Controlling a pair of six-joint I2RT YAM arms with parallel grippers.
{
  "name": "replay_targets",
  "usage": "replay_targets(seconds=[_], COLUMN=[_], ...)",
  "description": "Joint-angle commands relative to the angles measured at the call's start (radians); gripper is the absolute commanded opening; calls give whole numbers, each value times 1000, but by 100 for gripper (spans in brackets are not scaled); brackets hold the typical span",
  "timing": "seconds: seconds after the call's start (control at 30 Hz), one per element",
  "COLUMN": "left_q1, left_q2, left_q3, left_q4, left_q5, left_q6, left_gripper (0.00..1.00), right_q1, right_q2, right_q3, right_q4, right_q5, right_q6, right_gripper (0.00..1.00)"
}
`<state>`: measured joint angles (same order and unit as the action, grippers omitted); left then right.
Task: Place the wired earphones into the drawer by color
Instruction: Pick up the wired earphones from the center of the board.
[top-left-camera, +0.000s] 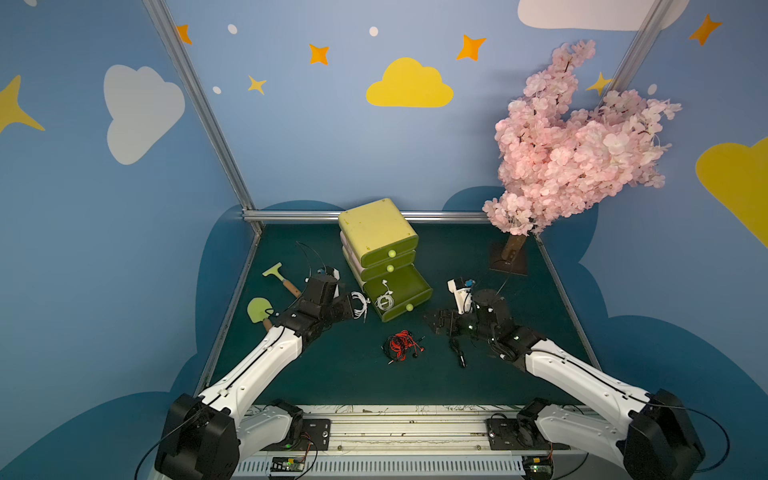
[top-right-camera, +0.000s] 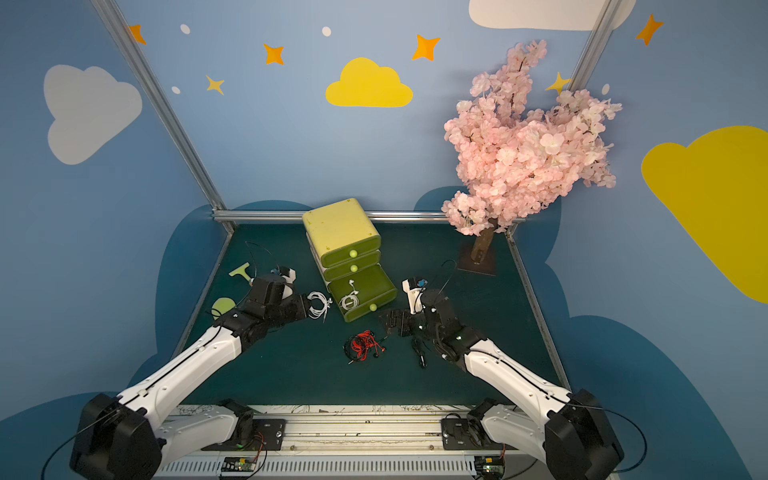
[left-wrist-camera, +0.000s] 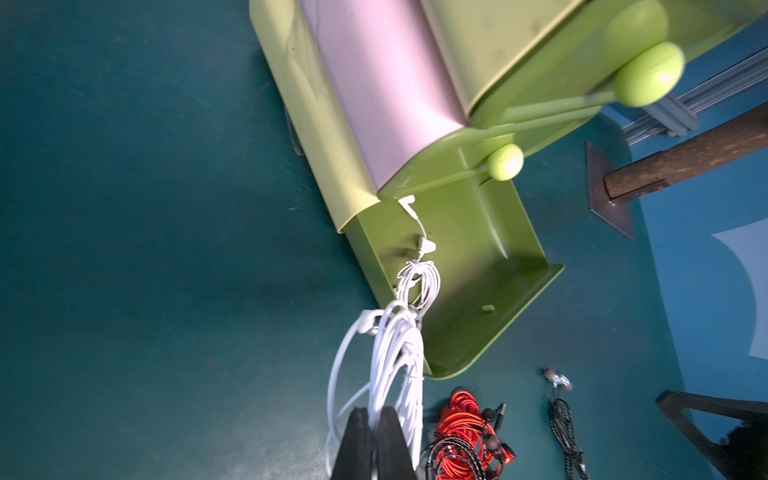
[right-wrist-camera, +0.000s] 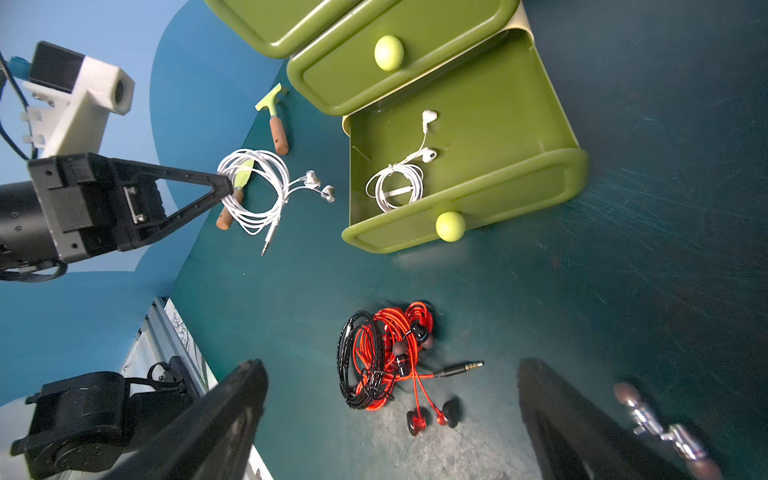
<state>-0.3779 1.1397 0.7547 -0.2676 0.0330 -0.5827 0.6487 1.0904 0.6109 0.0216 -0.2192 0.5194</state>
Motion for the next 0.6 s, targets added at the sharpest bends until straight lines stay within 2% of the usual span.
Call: replay_targets(seconds=[0.0,0.27,0.57], left_q1=[-14,-62,-124], left_q2=[-17,24,133], left_q3=[35,117,178], left_q4=[48,100,211], left_q5=[38,18,-46], left_q6=[-10,-11,-19], left_gripper=[5,5,5], right_q1=[-6,-7,-9], right_q2=[-37,-100,-173], right_q3=[-21,-55,-103], right_q4=[4,5,18], right_q5=[29,98,153], right_q6=[1,15,27], right_gripper=[98,98,98])
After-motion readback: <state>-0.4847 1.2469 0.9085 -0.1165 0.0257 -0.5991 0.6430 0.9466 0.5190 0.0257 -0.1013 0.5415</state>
